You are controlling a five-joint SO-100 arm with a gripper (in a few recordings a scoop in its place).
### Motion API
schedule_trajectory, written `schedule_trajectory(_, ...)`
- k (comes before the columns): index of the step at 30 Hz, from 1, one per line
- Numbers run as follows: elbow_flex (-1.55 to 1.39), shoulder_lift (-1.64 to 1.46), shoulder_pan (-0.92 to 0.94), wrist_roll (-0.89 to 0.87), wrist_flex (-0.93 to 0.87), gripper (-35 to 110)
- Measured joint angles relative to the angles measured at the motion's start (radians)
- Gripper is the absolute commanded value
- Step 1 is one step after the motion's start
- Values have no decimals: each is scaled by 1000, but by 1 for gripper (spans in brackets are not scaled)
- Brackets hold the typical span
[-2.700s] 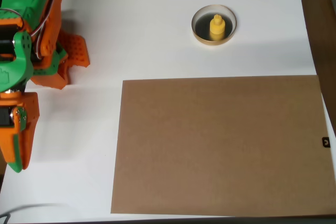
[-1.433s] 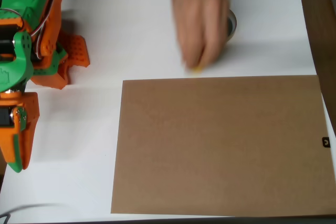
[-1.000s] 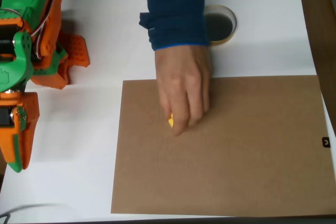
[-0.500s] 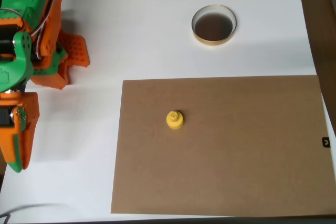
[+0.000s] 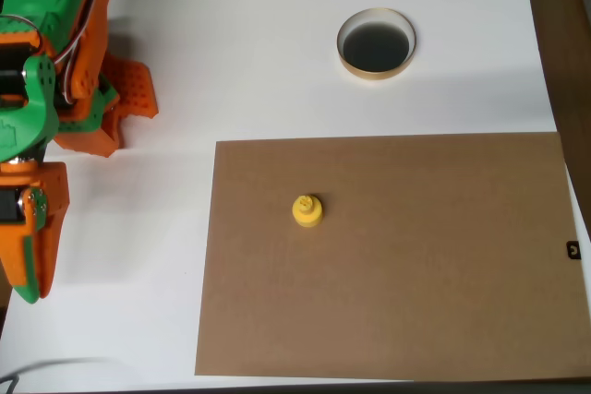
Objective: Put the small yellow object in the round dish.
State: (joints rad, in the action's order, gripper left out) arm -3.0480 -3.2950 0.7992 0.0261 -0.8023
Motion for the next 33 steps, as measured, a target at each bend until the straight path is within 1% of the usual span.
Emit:
schedule_trajectory(2,0,0,-25,17,0,0)
schedule_trajectory(7,0,0,3,51,9,0)
schedule_trajectory(11,0,0,40,26,0,4)
schedule_trajectory(19,71,0,-35,87,-55,14)
schedule_trajectory(33,146,29,9,89,-54,17)
